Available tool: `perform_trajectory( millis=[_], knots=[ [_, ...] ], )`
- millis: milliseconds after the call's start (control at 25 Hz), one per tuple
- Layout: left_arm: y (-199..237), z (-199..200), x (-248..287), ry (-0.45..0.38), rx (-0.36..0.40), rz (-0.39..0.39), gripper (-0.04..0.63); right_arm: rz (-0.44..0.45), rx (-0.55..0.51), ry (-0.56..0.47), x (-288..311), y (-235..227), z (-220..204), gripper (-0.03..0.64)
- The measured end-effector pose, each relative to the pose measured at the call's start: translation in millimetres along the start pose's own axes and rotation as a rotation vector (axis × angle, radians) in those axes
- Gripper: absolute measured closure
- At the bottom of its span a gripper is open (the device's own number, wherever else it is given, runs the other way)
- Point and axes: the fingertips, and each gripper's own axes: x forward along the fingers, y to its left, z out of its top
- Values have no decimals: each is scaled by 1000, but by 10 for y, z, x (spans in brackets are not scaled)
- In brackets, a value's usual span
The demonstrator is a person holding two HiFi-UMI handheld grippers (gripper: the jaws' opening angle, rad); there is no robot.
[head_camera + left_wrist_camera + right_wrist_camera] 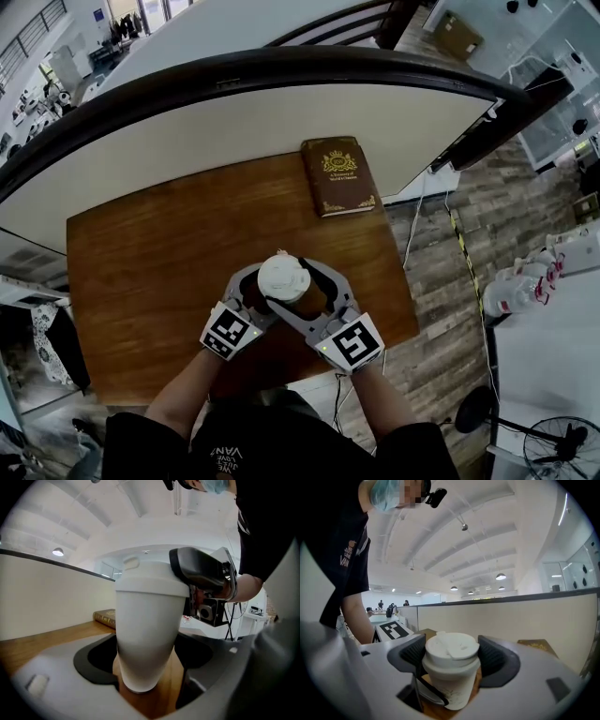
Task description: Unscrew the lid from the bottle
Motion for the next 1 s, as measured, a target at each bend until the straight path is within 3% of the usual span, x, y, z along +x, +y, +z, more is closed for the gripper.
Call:
perform_trajectory(
  millis=[160, 280, 600, 720, 840, 1000],
  knots=[
    [2, -5, 1, -23, 7, -25, 225, 74, 30, -9, -3, -1, -9, 298],
    [-3, -12, 0, -32, 11, -43, 225, 188, 12, -12, -1, 15, -7, 298],
    [-13, -18, 0, -54, 13, -55, 227, 677, -18, 29, -3, 57, 6, 298],
    [-17, -14, -5, -59, 12, -56, 227, 804, -44, 62, 8, 75, 5, 298],
    [-8, 4, -14, -64, 10, -58, 227, 832, -66, 80, 22, 86, 18, 298],
    [-11, 4, -21, -62, 22, -53, 225, 730, -28, 71, -32, 31, 82, 298]
  ],
)
